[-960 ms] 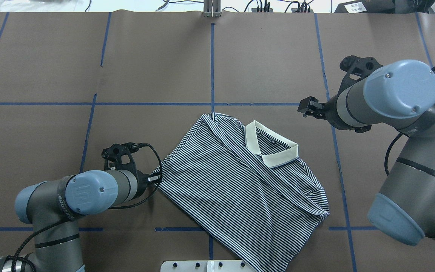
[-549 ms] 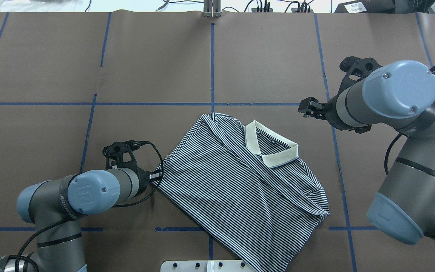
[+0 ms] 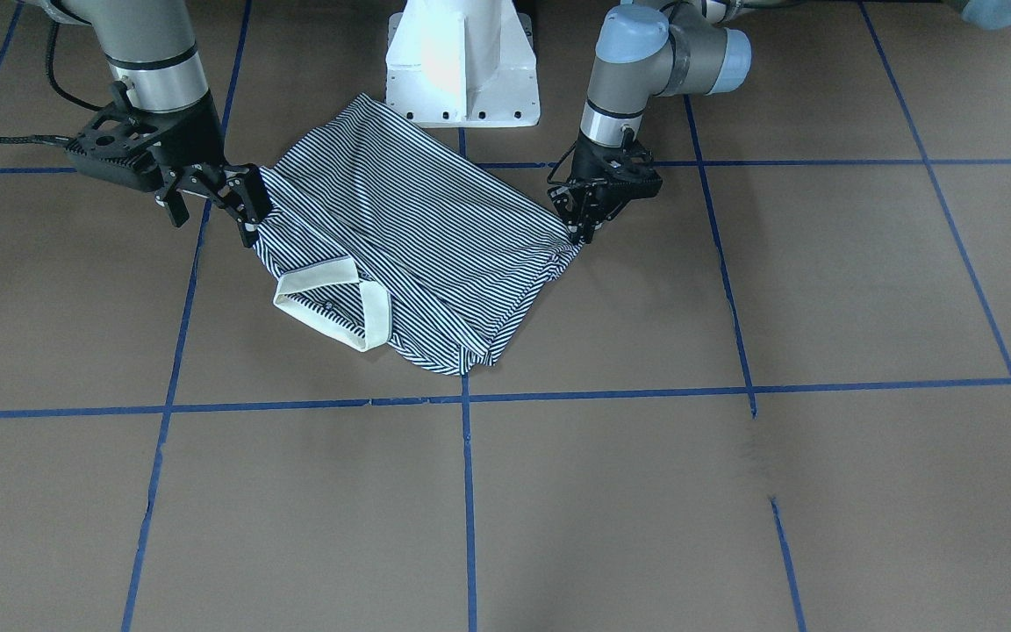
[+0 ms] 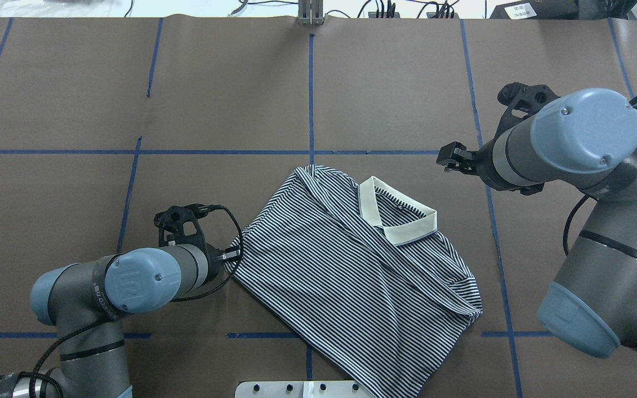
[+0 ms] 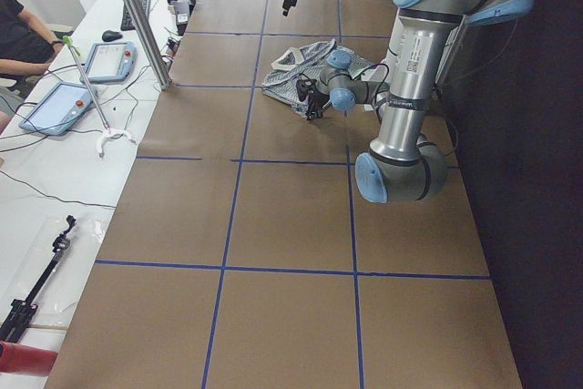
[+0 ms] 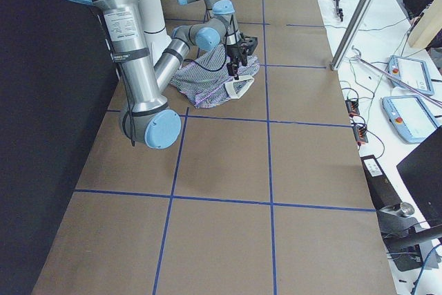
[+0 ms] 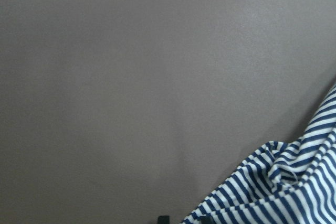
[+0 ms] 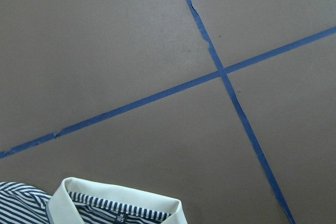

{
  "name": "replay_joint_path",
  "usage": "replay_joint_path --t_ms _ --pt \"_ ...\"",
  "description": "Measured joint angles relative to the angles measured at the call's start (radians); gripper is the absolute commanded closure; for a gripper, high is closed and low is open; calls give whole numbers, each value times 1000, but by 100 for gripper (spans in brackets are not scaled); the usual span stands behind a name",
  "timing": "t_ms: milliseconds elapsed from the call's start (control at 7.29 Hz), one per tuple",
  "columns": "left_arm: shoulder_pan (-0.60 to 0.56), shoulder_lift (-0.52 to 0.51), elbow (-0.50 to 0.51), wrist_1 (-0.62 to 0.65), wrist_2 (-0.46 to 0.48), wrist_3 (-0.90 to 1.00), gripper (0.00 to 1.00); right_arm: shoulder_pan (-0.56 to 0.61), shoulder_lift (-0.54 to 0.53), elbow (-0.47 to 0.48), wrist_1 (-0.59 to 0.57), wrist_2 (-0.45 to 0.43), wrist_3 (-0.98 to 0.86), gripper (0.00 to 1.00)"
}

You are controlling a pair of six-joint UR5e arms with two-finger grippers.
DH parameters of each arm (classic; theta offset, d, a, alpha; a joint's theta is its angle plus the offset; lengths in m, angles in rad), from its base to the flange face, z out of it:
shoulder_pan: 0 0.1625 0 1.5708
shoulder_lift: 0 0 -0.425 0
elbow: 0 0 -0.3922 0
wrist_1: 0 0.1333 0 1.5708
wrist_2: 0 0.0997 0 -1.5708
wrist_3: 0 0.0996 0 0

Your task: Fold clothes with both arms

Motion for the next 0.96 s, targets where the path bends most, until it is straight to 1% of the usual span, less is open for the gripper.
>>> replay_joint_path --t_ms 137,412,549,686,823,960 --pt "-2 -10 -7 18 0 -1 100 0 0 0 0 0 0 0" --pt "-37 -29 -66 113 -1 36 100 0 0 0 0 0 1 0" --pt "-84 -32 -82 139 -2 107 100 0 0 0 0 0 1 0" --pt "-142 -41 -69 141 -2 191 100 0 -1 -1 0 1 1 0" --pt "-206 -73 -7 113 -3 258 100 0 -1 -1 0 2 1 0" --pt "-262 -128 103 49 -4 293 100 0 -1 0 0 3 1 0"
